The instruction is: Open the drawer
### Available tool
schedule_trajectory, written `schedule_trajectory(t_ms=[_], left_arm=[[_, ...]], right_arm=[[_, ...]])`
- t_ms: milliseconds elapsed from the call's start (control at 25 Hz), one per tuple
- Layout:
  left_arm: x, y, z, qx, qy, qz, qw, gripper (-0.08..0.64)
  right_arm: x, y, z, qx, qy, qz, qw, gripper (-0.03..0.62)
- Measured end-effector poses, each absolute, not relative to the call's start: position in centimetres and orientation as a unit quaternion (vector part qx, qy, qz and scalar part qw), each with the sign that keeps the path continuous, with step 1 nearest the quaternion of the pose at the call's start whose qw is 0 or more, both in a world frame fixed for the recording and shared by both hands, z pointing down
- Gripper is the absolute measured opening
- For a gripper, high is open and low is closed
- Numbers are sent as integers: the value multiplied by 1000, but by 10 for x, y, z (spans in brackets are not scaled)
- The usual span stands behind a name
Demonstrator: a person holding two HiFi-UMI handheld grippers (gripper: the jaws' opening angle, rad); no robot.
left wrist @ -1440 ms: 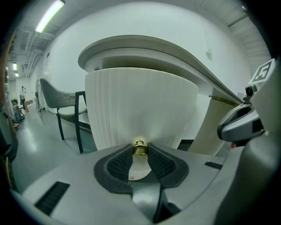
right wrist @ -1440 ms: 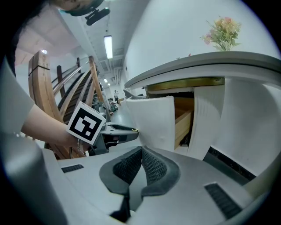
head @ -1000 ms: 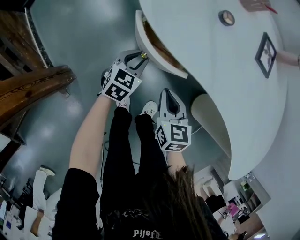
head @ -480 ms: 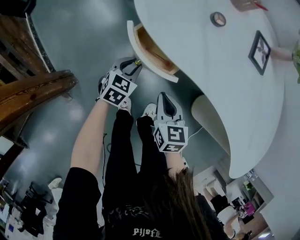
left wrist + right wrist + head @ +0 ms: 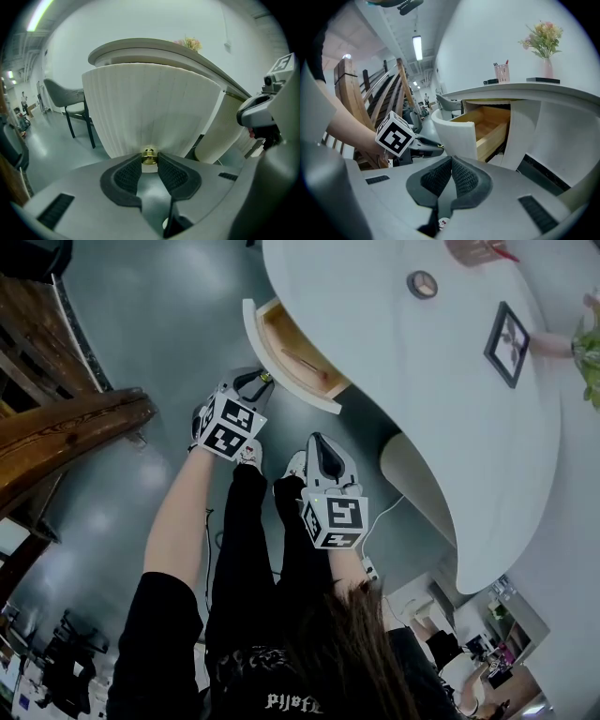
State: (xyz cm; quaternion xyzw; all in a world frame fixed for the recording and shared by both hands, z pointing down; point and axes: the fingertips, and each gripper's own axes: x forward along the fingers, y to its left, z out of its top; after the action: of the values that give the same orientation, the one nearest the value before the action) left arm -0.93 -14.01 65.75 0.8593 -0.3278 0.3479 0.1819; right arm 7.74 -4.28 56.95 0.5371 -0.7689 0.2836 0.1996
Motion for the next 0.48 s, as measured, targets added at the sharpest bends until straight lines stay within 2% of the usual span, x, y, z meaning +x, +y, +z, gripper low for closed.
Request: schedule_trajectory(t_ms=[480], left_arm=[[-20, -129, 657, 849, -332, 366, 187, 117]], right_arm=[[67, -32, 560, 522, -777, 285, 208, 25]])
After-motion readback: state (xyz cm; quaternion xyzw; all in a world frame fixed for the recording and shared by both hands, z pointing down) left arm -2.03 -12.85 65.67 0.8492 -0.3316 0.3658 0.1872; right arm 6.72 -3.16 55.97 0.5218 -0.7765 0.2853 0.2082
